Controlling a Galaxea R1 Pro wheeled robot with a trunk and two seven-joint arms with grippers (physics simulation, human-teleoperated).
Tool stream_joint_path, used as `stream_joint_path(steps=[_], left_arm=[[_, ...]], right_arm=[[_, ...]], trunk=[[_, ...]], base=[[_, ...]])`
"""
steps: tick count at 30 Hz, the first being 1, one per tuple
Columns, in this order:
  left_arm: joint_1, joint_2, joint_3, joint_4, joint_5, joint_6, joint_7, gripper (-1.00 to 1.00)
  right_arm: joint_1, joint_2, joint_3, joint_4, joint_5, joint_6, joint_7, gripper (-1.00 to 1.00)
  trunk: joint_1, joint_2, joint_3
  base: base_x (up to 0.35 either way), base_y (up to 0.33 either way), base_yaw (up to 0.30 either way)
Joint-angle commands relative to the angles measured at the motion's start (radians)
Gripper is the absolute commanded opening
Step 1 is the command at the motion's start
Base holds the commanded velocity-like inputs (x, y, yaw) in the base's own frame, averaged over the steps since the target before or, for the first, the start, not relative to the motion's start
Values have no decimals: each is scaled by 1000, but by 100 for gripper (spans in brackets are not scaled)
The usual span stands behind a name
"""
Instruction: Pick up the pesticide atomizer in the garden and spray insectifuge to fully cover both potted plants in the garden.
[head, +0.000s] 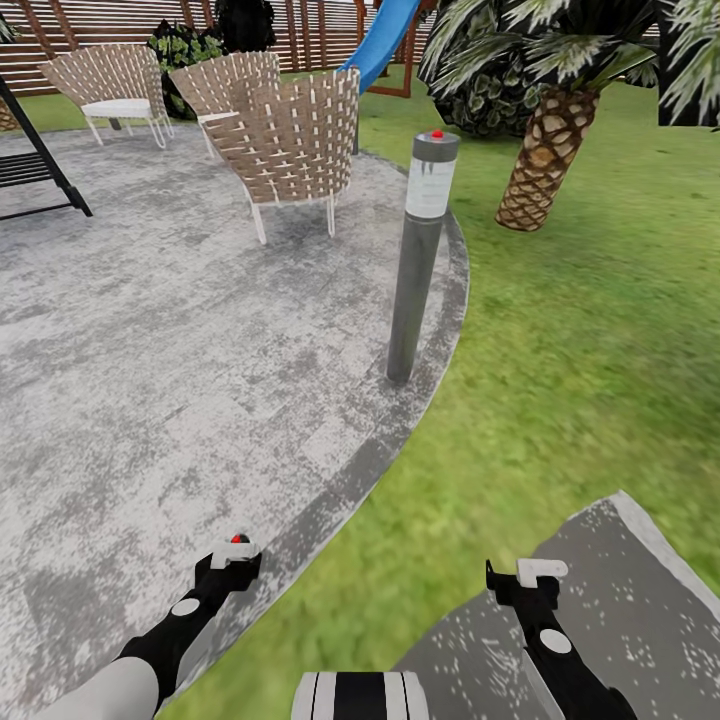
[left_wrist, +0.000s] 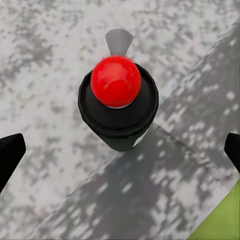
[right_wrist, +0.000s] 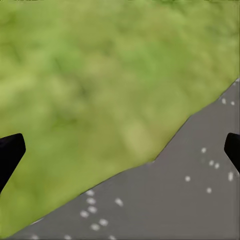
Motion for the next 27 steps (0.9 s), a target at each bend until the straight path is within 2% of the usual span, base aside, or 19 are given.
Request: stream_joint_path(steps=[1, 27], left_arm=[[0, 0, -1, 1, 0, -3, -2, 100], [0, 0, -1, 1, 0, -3, -2, 100]], right_arm=[[0, 0, 1, 1, 1, -3, -3, 100], [0, 0, 1, 1, 1, -2, -3, 100]], trunk=[[0, 0, -1], [0, 0, -1]], base=[[106, 0, 0], [19, 0, 0]])
